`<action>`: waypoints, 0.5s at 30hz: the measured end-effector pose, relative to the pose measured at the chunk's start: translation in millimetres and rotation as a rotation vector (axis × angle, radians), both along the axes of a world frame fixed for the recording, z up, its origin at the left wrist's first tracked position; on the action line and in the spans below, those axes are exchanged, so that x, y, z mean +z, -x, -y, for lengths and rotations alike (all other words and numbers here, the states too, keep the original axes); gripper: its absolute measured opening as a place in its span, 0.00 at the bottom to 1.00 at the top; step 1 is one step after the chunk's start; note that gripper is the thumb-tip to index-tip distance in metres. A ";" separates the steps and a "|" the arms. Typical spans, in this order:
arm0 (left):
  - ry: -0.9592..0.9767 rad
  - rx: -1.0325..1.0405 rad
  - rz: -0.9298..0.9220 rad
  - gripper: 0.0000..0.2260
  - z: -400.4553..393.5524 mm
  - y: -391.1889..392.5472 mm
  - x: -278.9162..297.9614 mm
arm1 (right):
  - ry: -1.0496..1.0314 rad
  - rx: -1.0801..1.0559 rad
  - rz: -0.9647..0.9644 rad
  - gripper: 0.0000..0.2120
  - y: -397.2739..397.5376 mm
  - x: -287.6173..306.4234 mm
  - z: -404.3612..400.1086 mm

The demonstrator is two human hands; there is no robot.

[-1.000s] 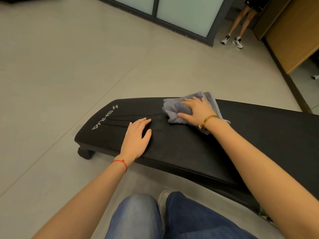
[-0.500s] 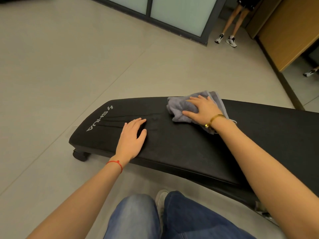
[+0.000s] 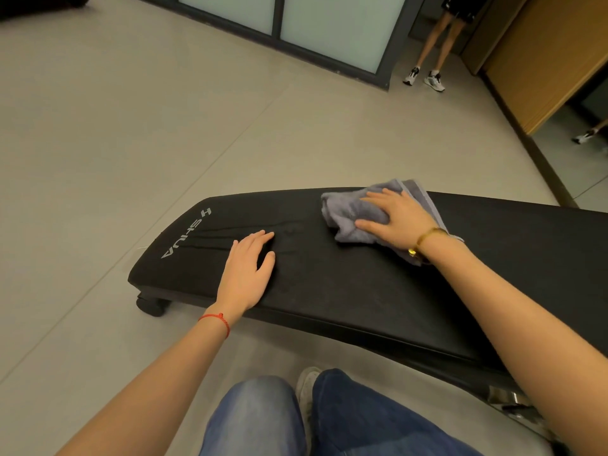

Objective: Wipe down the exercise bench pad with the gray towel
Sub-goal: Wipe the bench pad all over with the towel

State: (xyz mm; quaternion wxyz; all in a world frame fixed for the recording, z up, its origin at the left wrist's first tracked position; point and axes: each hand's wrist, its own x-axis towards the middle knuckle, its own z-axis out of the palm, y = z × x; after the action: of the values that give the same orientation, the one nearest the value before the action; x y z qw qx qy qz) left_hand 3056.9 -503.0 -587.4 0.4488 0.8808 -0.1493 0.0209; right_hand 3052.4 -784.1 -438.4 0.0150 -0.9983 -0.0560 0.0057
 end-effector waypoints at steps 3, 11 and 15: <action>-0.004 0.000 0.002 0.19 0.8 -0.4 0.5 | 0.075 -0.048 -0.033 0.28 -20.2 -14.5 -21.5; 0.012 0.002 0.016 0.19 0.7 -2.0 -2.7 | -0.144 0.303 -0.137 0.34 65.1 -3.2 -44.7; 0.011 0.010 0.007 0.19 1.1 -1.1 -0.5 | -0.081 0.153 -0.077 0.33 -0.1 -7.6 -24.0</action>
State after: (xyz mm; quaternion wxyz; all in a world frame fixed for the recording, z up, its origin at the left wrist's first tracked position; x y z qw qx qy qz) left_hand 3058.0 -504.1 -587.9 0.4531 0.8789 -0.1465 0.0272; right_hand 3052.5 -760.0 -446.0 0.0569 -0.9887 -0.1317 0.0431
